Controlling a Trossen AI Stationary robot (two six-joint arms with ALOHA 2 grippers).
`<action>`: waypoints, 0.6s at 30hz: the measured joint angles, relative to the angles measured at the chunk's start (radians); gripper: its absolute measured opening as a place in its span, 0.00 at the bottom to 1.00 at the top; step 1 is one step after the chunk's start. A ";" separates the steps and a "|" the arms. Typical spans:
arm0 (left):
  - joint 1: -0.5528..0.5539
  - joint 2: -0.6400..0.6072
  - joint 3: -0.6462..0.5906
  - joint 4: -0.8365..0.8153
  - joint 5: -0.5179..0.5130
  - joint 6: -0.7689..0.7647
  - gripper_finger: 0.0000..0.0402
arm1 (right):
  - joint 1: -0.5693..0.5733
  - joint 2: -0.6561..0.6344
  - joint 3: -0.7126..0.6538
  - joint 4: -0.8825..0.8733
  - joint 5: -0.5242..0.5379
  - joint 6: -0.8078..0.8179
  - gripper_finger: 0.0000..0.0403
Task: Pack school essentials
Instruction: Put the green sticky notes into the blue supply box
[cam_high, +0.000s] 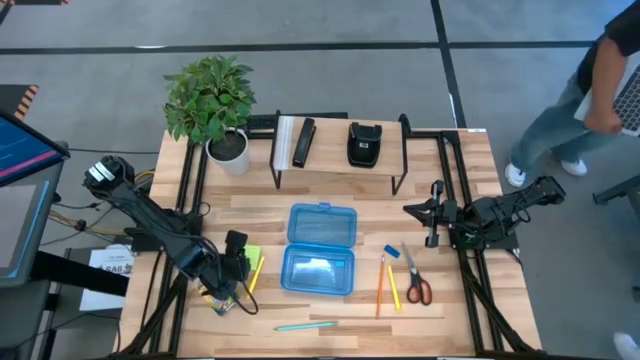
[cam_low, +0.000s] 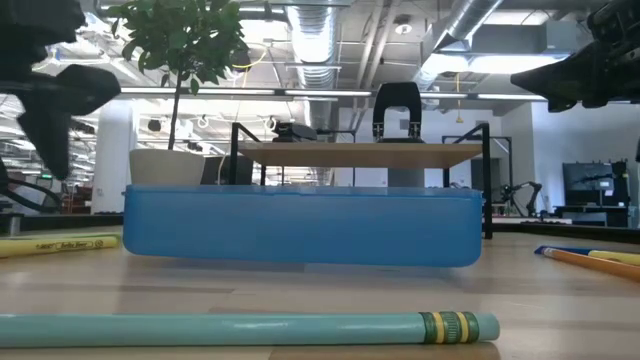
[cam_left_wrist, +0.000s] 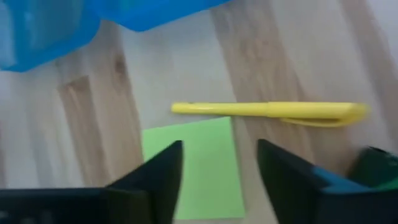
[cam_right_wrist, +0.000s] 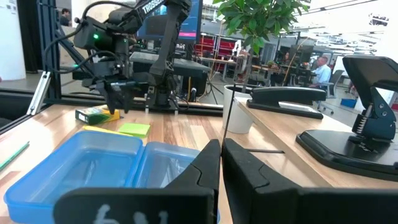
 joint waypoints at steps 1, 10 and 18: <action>0.003 0.000 -0.006 0.004 -0.018 -0.004 0.56 | 0.000 0.000 0.000 0.000 0.000 0.000 0.11; 0.056 0.000 -0.047 0.055 -0.024 -0.062 0.89 | 0.000 0.000 0.000 0.000 0.000 0.000 0.11; 0.138 0.000 -0.079 0.077 0.052 -0.044 0.88 | 0.000 0.000 0.000 0.000 0.000 0.000 0.11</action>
